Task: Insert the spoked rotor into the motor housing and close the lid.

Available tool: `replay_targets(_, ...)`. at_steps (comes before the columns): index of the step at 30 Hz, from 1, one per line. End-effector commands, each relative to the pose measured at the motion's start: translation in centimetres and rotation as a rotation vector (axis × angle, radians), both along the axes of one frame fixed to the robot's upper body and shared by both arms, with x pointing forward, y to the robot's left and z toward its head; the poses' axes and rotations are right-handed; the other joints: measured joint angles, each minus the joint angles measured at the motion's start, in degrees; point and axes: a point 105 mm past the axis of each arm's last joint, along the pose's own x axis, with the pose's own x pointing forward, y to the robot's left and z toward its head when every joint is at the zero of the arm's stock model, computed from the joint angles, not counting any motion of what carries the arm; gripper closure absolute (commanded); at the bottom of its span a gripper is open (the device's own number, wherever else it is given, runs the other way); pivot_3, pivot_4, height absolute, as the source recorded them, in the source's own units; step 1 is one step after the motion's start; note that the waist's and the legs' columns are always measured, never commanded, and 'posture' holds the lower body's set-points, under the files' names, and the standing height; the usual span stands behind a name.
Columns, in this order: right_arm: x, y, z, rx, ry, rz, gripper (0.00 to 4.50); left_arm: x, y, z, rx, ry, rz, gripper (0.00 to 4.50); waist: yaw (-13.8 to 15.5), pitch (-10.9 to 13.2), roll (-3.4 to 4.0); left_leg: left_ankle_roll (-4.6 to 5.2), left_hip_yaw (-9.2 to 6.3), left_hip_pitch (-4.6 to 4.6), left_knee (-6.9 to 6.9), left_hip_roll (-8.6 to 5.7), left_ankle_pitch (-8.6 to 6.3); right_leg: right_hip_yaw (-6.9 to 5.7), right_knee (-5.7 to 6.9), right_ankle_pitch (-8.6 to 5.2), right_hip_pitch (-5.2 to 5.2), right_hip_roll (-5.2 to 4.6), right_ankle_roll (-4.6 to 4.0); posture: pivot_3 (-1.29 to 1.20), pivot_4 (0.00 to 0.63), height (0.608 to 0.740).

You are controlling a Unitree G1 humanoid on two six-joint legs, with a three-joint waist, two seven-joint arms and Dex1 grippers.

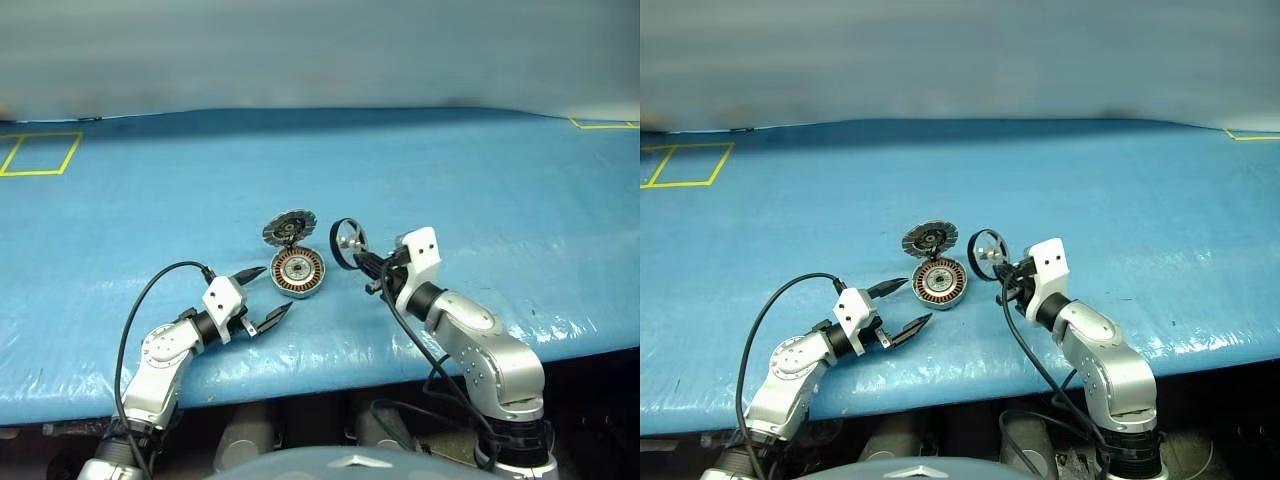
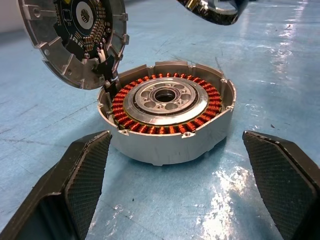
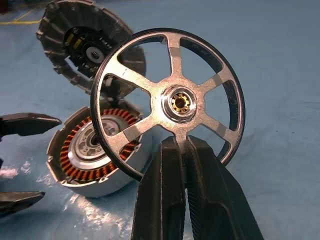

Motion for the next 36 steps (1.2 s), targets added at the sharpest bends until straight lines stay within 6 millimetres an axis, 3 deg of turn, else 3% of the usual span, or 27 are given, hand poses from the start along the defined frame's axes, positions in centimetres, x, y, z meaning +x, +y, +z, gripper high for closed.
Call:
replay_targets(1,-0.5,1.5,1.7,0.039,-0.059,0.065,4.49,0.1,0.1,0.6,-0.016,-0.025,-0.003,0.00,0.03,0.00,0.00,0.00,0.00,0.00,0.00,0.00,0.00,0.00,0.00,0.00,0.00,0.00,0.00,0.00,0.150,0.740)
replay_targets(20,-0.2,4.6,0.6,0.010,-0.037,0.177,4.49,0.2,0.2,0.6,-0.010,-0.032,0.005,0.00,0.06,0.00,-0.01,0.01,0.00,-0.01,0.00,-0.01,0.00,-0.02,-0.02,0.05,0.00,-0.03,-0.07,0.00,0.150,0.740)
replay_targets(36,0.2,5.3,0.0,-0.022,-0.032,0.203,4.49,0.0,0.4,0.5,-0.006,-0.038,0.027,0.00,0.07,0.00,-0.01,0.01,0.00,-0.01,0.01,-0.01,0.00,-0.02,-0.01,0.07,0.00,-0.02,-0.09,0.00,0.150,0.740)
